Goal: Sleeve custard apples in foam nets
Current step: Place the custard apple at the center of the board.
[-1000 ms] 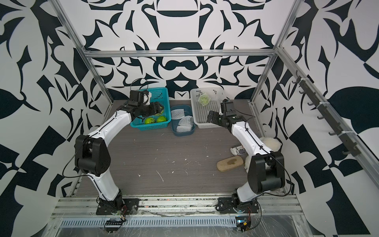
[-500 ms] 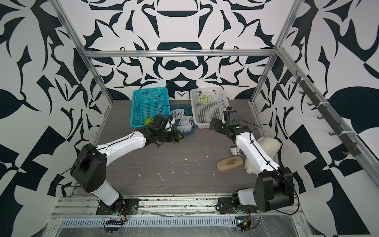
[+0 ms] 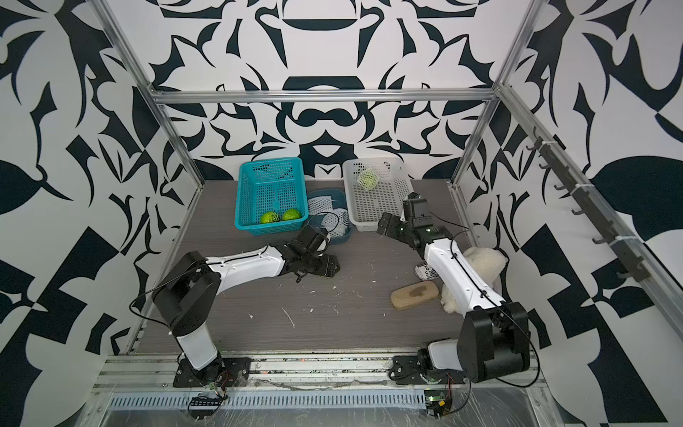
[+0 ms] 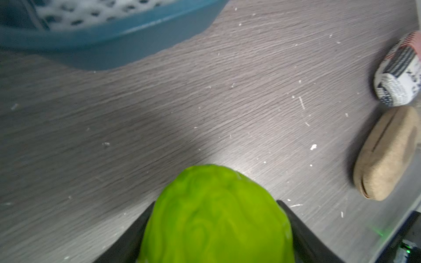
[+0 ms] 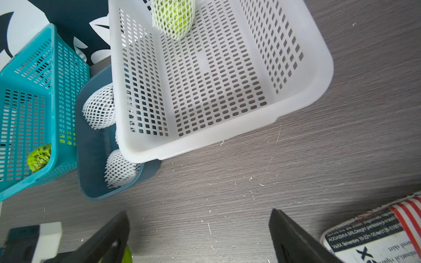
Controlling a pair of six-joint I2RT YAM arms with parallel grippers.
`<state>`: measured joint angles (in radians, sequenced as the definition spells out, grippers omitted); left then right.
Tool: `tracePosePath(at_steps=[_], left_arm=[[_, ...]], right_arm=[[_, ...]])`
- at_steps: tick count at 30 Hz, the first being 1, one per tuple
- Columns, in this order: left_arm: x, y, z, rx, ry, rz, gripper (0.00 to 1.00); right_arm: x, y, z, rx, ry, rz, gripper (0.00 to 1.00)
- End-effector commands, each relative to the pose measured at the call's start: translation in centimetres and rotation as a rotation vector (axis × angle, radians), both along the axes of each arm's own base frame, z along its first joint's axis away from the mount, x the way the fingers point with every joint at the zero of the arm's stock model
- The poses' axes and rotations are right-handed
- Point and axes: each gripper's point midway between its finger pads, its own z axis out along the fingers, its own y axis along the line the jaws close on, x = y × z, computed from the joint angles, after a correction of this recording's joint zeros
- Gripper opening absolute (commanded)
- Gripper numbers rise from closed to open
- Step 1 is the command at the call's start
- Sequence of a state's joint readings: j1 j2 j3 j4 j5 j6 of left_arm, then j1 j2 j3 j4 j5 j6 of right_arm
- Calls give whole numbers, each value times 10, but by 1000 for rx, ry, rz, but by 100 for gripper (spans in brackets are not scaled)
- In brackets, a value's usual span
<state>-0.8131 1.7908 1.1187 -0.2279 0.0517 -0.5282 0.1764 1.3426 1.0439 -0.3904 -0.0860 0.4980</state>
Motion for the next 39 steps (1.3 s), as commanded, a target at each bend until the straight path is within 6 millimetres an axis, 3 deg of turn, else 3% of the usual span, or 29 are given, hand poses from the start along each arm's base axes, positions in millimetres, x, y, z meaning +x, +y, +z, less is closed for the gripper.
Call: tracePosePath(at_steps=[1, 10, 11, 14, 19, 22, 27, 30, 35, 39], left_arm=[[-7, 5, -13, 32, 17, 1, 79], [-13, 6, -23, 50, 34, -2, 84], [-14, 6, -23, 50, 35, -3, 84], [-14, 8, -19, 49, 32, 0, 100], [-12, 18, 1, 53, -15, 22, 100], [-5, 35, 19, 50, -68, 69, 100], [18, 80, 55, -6, -160, 211, 100], [31, 109, 72, -15, -223, 285, 100], [54, 151, 78, -22, -236, 386, 100], [66, 168, 83, -84, -250, 447, 100]], right_arm=[[3, 2, 8, 6, -33, 7, 99], [8, 15, 13, -33, -72, 39, 99], [9, 19, 13, -41, -74, 49, 99], [14, 31, 14, -65, -78, 76, 99], [27, 67, 15, -53, -98, 137, 91], [34, 99, 13, -38, -102, 198, 84], [49, 150, 3, -46, -88, 276, 74], [60, 165, -8, -52, -49, 266, 71], [76, 184, -20, -103, -32, 243, 66], [90, 178, -33, -241, -19, 161, 64]])
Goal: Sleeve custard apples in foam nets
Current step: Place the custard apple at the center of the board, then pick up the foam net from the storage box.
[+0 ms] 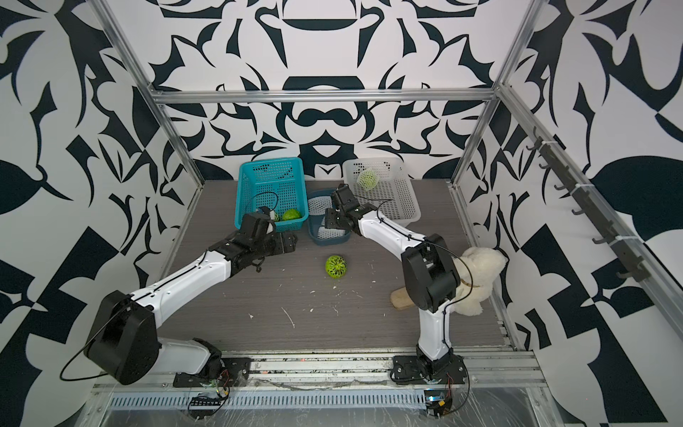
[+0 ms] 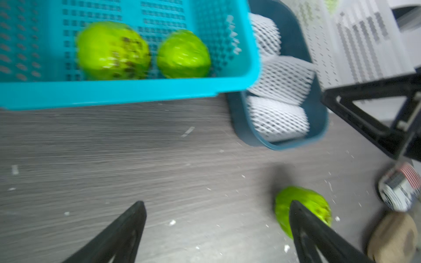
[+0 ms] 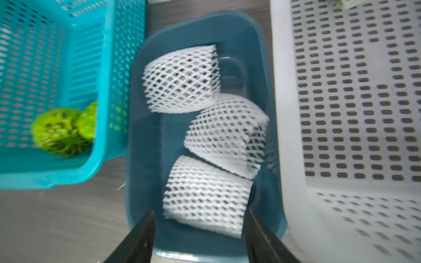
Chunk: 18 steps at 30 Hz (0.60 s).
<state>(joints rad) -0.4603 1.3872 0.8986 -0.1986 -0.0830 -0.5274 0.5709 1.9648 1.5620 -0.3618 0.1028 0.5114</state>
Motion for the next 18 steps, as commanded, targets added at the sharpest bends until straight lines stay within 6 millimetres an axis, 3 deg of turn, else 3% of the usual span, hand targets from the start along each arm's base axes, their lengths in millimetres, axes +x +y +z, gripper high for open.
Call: tracePosePath(at_steps=[1, 6, 18], left_arm=[[3, 7, 7, -49, -31, 8, 100], [2, 8, 6, -52, -27, 1, 100], [-1, 7, 8, -59, -38, -13, 100]], right_arm=[[14, -13, 15, -124, -63, -107, 64], [29, -17, 1, -214, -76, -151, 64], [67, 4, -10, -200, -111, -132, 62]])
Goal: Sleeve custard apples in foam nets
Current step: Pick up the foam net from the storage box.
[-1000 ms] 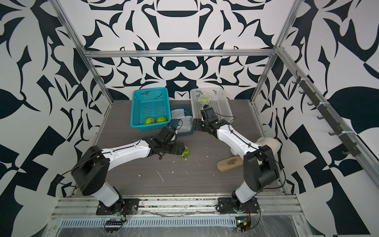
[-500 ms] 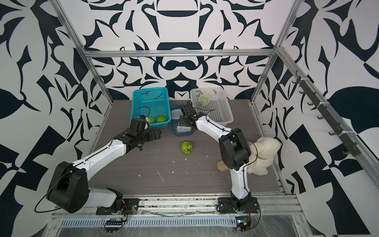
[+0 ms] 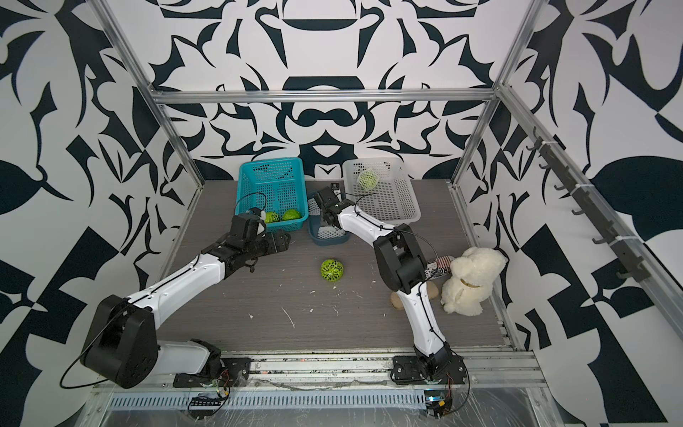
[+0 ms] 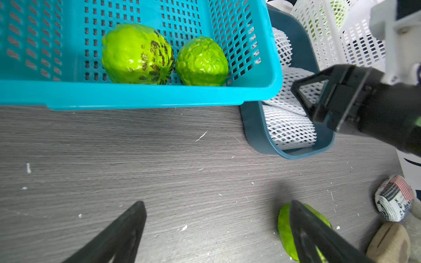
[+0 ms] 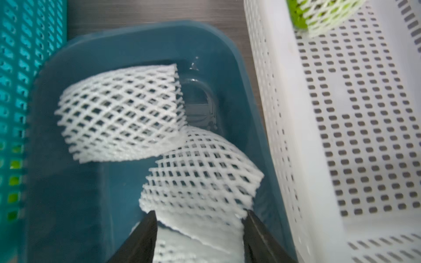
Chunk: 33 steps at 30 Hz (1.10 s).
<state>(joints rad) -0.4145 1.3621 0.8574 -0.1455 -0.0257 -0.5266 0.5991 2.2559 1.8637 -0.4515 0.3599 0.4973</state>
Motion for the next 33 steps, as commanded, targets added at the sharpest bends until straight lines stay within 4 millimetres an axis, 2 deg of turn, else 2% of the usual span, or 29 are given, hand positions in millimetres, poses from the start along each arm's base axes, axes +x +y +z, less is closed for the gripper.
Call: tracePosePath(at_steps=[1, 6, 13, 16, 20, 24, 28, 33], left_arm=[[-3, -1, 7, -8, -23, -17, 100], [-3, 0, 7, -4, -25, -15, 100], [-1, -5, 4, -19, -7, -25, 100], [-1, -11, 8, -48, -7, -41, 100], [3, -23, 16, -99, -15, -76, 100], [9, -37, 25, -144, -12, -115, 100], [16, -43, 34, -151, -40, -135, 100], [21, -55, 45, -172, -61, -193, 99]], right_arm=[[16, 3, 28, 32, -60, 1, 59], [18, 11, 31, 125, -51, 35, 40], [4, 11, 61, 180, -72, 76, 11], [-5, 11, 77, 204, -84, 95, 10], [-20, 11, 104, 246, -106, 141, 1], [-36, 0, 132, 238, -142, 172, 0], [-48, -19, 150, 247, -191, 192, 0], [-66, -40, 167, 495, -169, 306, 0]])
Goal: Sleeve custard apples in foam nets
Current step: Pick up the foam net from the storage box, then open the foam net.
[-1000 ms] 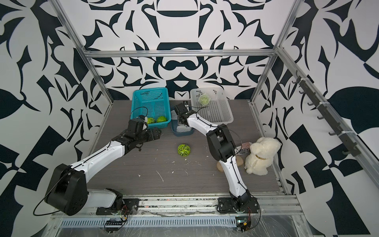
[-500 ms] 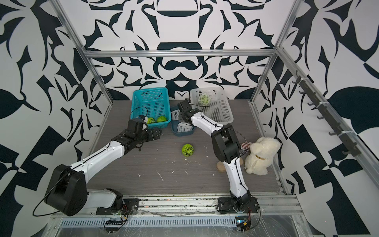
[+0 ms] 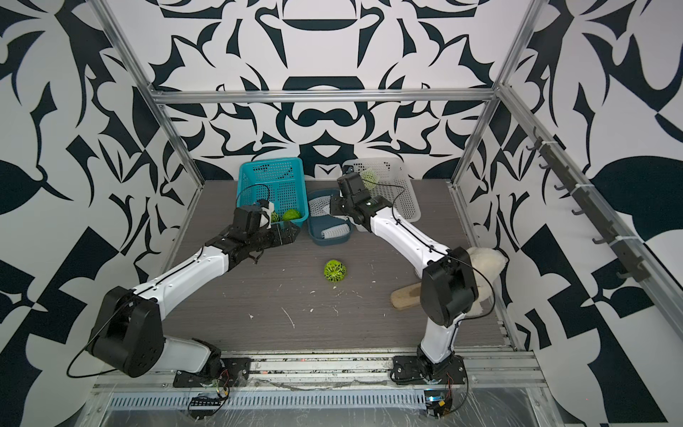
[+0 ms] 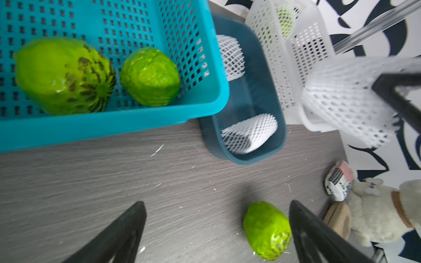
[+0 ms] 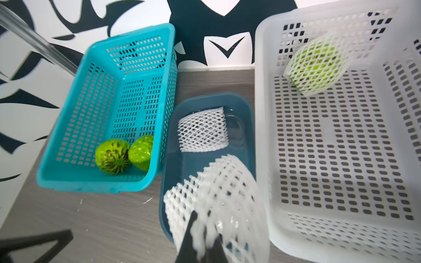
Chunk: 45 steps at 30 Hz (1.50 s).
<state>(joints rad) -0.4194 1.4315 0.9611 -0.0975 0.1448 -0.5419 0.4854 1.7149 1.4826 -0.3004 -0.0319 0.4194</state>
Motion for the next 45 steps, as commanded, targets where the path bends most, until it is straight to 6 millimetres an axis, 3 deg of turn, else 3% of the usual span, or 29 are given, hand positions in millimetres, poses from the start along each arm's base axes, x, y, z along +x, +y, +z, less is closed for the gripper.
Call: tracePosePath(at_steps=[1, 7, 10, 12, 16, 25, 26, 33, 45], left_arm=[[7, -19, 19, -44, -47, -90, 98], [9, -48, 36, -120, -79, -221, 82], [3, -68, 42, -87, -118, -262, 79], [-4, -84, 44, -12, -164, -273, 83], [-15, -117, 46, 114, -256, -307, 84], [-27, -171, 53, 114, -301, -432, 84], [-28, -174, 53, 116, -302, -440, 88], [-26, -176, 38, 176, -320, -426, 92], [-25, -190, 18, 200, -335, -456, 93]], right_arm=[[-8, -15, 29, 199, -29, 112, 0], [-33, -59, 34, 320, 12, 130, 0], [-37, -91, 18, 328, 73, -84, 0], [-40, -103, 9, 379, 104, -213, 0], [-46, -96, 9, 449, 85, -283, 0], [-54, -64, 6, 426, 94, -348, 0], [-54, -62, 6, 429, 99, -358, 0], [-48, -45, 8, 513, 129, -361, 0], [-43, -35, 13, 567, 141, -376, 0]])
